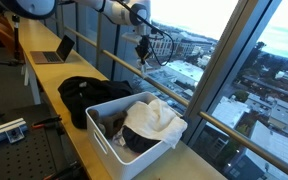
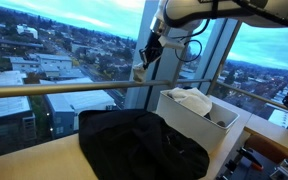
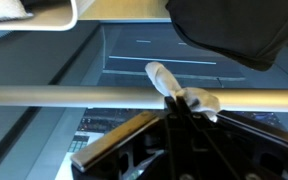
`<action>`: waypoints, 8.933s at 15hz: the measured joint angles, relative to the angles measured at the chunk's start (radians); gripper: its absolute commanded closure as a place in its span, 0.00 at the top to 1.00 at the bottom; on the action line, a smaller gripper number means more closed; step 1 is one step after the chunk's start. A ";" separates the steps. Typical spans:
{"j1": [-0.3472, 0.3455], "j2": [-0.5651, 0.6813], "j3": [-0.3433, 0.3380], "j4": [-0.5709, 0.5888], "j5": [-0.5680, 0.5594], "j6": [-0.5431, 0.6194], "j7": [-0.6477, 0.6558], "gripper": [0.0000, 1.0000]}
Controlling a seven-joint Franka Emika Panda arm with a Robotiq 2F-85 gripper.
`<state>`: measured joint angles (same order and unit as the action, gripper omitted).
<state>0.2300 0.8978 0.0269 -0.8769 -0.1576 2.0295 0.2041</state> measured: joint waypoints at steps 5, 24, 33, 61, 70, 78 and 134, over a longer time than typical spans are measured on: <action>-0.017 -0.170 -0.052 -0.245 -0.001 -0.006 0.095 0.01; -0.181 -0.772 -0.140 -1.279 -0.093 0.214 0.227 0.72; -0.066 -0.807 0.069 -1.281 -0.128 0.407 0.285 1.00; 0.142 -0.169 0.060 -0.870 -0.012 0.419 0.176 0.52; 0.069 -0.210 0.081 -0.868 0.079 0.420 0.048 0.00; -0.066 -0.499 0.079 -0.977 0.129 0.422 -0.018 0.02; -0.392 -0.437 0.001 0.269 -0.120 -0.464 -0.399 0.02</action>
<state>-0.1623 0.4608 0.0275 -0.6084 -0.2775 1.5659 -0.1947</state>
